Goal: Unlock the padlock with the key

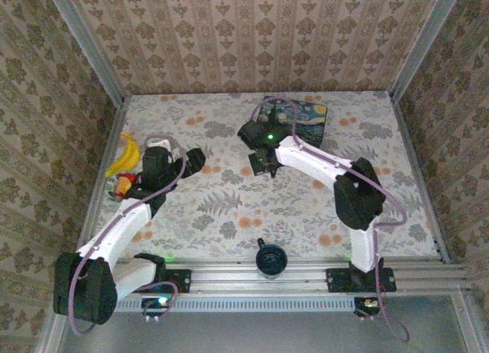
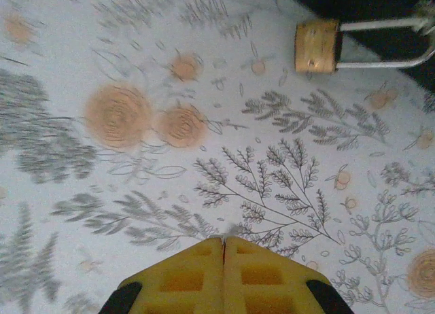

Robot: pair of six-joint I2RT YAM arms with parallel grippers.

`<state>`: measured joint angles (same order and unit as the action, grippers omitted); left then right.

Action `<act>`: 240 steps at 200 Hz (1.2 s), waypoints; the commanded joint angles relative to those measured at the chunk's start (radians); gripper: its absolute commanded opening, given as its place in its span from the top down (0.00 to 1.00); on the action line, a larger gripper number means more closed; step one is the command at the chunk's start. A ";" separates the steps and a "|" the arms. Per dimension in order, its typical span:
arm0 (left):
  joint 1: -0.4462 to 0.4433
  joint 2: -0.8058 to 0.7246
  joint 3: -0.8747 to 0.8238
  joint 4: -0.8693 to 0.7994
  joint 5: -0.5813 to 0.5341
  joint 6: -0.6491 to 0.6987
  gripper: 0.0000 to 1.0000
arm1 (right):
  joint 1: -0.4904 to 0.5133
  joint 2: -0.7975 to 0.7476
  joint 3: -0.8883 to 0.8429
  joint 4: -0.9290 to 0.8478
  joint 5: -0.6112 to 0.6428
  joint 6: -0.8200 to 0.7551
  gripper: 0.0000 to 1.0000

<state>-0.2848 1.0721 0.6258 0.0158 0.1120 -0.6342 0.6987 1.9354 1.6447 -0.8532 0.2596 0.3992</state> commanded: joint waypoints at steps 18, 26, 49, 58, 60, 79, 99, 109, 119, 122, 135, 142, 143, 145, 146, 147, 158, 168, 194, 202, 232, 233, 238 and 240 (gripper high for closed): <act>0.009 -0.049 0.011 0.046 0.090 0.062 0.00 | -0.002 -0.106 0.031 -0.025 -0.097 -0.096 1.00; 0.009 -0.054 0.009 0.059 0.106 0.077 0.00 | -0.002 -0.123 0.041 -0.031 -0.122 -0.105 1.00; 0.009 -0.061 0.004 0.107 0.168 0.114 0.00 | -0.002 -0.178 0.052 -0.027 -0.198 -0.129 1.00; 0.009 -0.060 -0.003 0.135 0.193 0.125 0.00 | -0.004 -0.197 0.058 -0.027 -0.225 -0.132 1.00; 0.009 -0.060 -0.004 0.141 0.200 0.128 0.00 | -0.004 -0.200 0.060 -0.027 -0.230 -0.133 1.00; 0.009 -0.054 -0.017 0.203 0.254 0.147 0.00 | -0.009 -0.231 0.076 -0.029 -0.275 -0.129 1.00; 0.007 -0.043 -0.036 0.276 0.295 0.159 0.00 | -0.022 -0.254 0.088 -0.021 -0.331 -0.099 1.00; 0.003 -0.035 -0.042 0.311 0.320 0.164 0.00 | -0.031 -0.263 0.096 -0.020 -0.358 -0.077 1.00; -0.001 -0.025 -0.046 0.347 0.350 0.171 0.01 | -0.041 -0.269 0.100 -0.015 -0.387 -0.054 1.00; -0.003 -0.022 -0.046 0.359 0.356 0.174 0.01 | -0.044 -0.271 0.102 -0.013 -0.395 -0.044 1.00; -0.019 -0.014 -0.051 0.398 0.379 0.193 0.01 | -0.058 -0.280 0.102 -0.001 -0.431 -0.009 1.00; -0.031 -0.011 -0.052 0.408 0.381 0.211 0.02 | -0.066 -0.284 0.100 0.005 -0.450 0.009 1.00; -0.033 -0.011 -0.052 0.408 0.381 0.214 0.02 | -0.067 -0.284 0.099 0.006 -0.452 0.011 1.00; -0.037 -0.011 -0.051 0.408 0.379 0.219 0.02 | -0.069 -0.286 0.098 0.008 -0.458 0.016 1.00; -0.039 -0.011 -0.051 0.409 0.379 0.223 0.02 | -0.070 -0.286 0.097 0.009 -0.461 0.017 1.00; -0.041 -0.011 -0.051 0.409 0.380 0.226 0.02 | -0.071 -0.287 0.098 0.010 -0.463 0.019 1.00; -0.064 -0.008 -0.046 0.405 0.376 0.260 0.04 | -0.080 -0.297 0.088 0.027 -0.495 0.033 1.00; -0.082 -0.005 -0.039 0.399 0.375 0.279 0.06 | -0.086 -0.307 0.074 0.047 -0.518 0.036 1.00; -0.113 0.012 -0.016 0.400 0.418 0.311 0.07 | -0.106 -0.323 0.049 0.072 -0.555 0.053 1.00; -0.123 0.018 -0.012 0.400 0.426 0.321 0.08 | -0.111 -0.327 0.043 0.079 -0.561 0.055 1.00; -0.138 0.038 -0.005 0.413 0.449 0.329 0.12 | -0.129 -0.340 0.015 0.098 -0.576 0.063 1.00; -0.139 0.038 -0.005 0.414 0.450 0.329 0.12 | -0.129 -0.340 0.013 0.098 -0.577 0.064 1.00; -0.141 0.043 -0.006 0.420 0.454 0.328 0.13 | -0.133 -0.343 0.009 0.103 -0.579 0.067 1.00; -0.142 0.044 -0.006 0.423 0.456 0.327 0.13 | -0.135 -0.344 0.006 0.105 -0.582 0.069 1.00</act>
<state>-0.4175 1.1027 0.5850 0.3794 0.5194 -0.3420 0.5793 1.6222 1.6810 -0.7784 -0.2722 0.4427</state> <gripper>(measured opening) 0.880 0.062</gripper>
